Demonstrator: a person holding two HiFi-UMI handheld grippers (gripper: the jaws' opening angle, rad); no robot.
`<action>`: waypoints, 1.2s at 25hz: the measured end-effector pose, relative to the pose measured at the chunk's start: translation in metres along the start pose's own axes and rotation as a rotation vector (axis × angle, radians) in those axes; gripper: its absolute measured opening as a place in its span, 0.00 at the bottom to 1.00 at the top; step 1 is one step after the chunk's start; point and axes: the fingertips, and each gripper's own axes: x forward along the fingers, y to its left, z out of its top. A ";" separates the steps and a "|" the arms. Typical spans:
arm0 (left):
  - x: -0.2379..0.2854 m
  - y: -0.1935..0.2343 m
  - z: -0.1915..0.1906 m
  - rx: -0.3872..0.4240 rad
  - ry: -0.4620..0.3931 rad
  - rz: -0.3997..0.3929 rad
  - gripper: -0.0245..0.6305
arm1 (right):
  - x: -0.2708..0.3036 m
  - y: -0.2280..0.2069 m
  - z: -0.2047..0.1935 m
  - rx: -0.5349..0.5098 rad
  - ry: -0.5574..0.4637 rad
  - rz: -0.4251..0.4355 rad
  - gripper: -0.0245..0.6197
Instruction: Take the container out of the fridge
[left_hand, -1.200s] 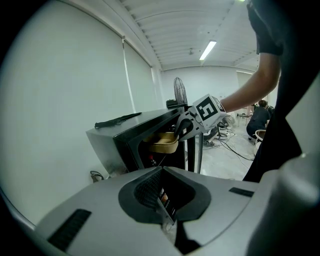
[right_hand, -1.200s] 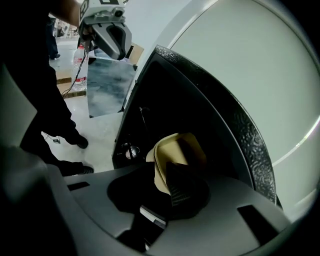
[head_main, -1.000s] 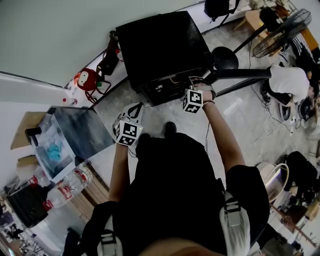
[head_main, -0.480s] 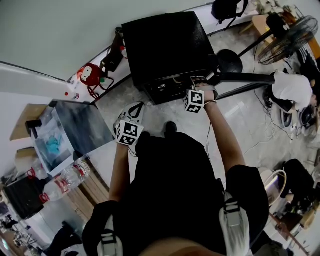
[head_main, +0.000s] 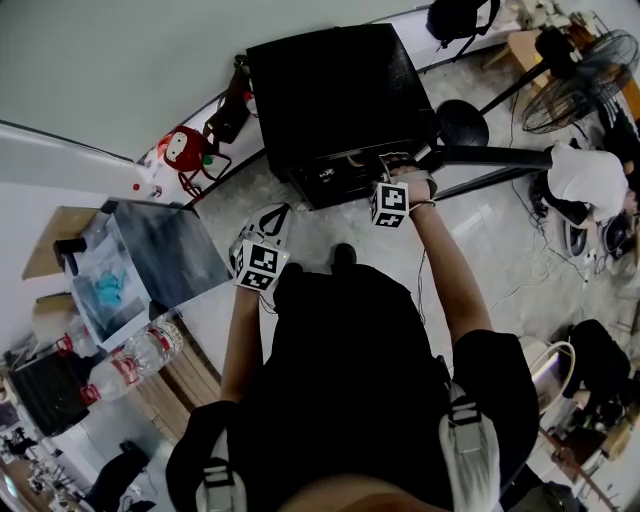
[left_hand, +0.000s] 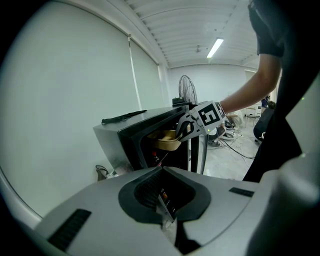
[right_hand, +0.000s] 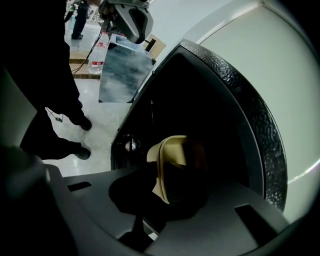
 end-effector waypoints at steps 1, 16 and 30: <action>0.000 0.000 0.000 0.000 -0.002 0.000 0.07 | -0.001 0.000 0.001 0.007 -0.004 0.001 0.11; -0.003 0.008 0.000 0.025 -0.018 -0.044 0.07 | -0.006 0.005 0.013 0.087 -0.002 -0.004 0.09; -0.012 0.025 0.010 0.096 -0.062 -0.112 0.07 | -0.026 0.010 0.030 0.123 0.052 -0.027 0.09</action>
